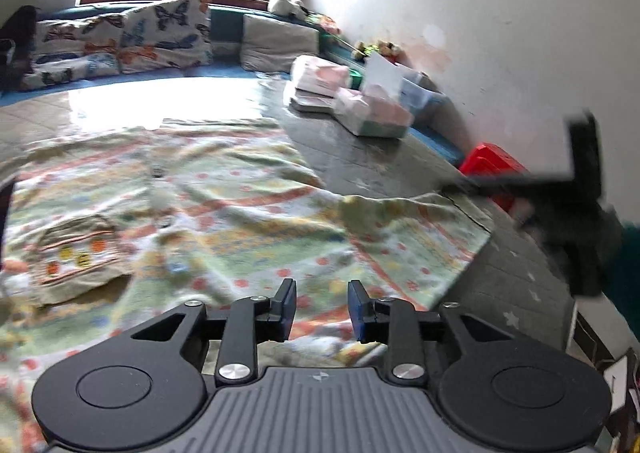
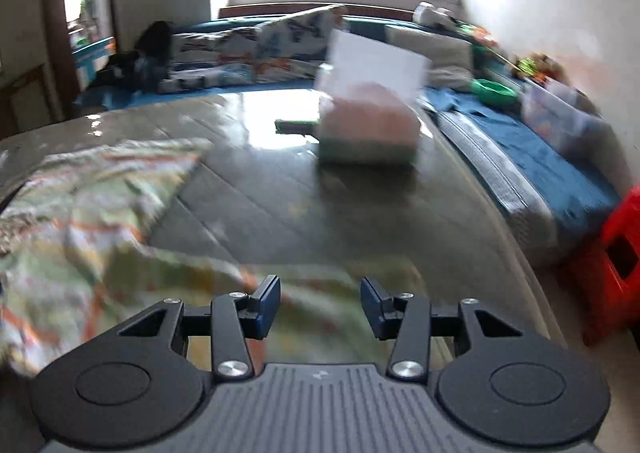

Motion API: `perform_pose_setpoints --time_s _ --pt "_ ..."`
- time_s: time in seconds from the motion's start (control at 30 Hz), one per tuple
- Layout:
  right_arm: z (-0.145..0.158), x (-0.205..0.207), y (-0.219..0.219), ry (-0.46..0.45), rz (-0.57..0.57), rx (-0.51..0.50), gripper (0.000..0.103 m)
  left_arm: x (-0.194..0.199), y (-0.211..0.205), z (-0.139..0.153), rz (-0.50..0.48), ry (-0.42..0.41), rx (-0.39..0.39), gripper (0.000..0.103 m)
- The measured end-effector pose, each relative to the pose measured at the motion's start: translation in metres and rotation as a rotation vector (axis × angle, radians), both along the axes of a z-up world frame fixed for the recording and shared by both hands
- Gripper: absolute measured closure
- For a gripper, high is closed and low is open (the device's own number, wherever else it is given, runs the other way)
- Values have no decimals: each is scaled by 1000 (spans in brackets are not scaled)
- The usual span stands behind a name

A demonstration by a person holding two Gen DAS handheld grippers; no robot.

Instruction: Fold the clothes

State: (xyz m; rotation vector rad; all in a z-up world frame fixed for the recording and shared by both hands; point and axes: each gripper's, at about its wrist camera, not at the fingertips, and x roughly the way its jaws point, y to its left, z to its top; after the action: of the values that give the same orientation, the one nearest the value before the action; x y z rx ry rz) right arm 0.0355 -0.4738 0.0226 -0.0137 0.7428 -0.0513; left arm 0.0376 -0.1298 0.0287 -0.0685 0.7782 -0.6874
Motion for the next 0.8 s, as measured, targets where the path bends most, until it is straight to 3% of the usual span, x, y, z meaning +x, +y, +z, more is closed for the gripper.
perform_pose_setpoints --time_s 0.1,0.3,0.57,0.8 --pt "-10 -28 -15 -3 -61 -15 53 -2 6 0 30 -5 7 63" --pt "-20 -45 -34 -30 -137 11 51 -9 13 0 73 -18 31 54" --pt "-30 -48 -43 -53 -179 35 51 -12 19 -1 108 -18 50 51" --pt "-32 -47 -46 -58 -197 34 59 -14 24 -2 127 -15 54 50"
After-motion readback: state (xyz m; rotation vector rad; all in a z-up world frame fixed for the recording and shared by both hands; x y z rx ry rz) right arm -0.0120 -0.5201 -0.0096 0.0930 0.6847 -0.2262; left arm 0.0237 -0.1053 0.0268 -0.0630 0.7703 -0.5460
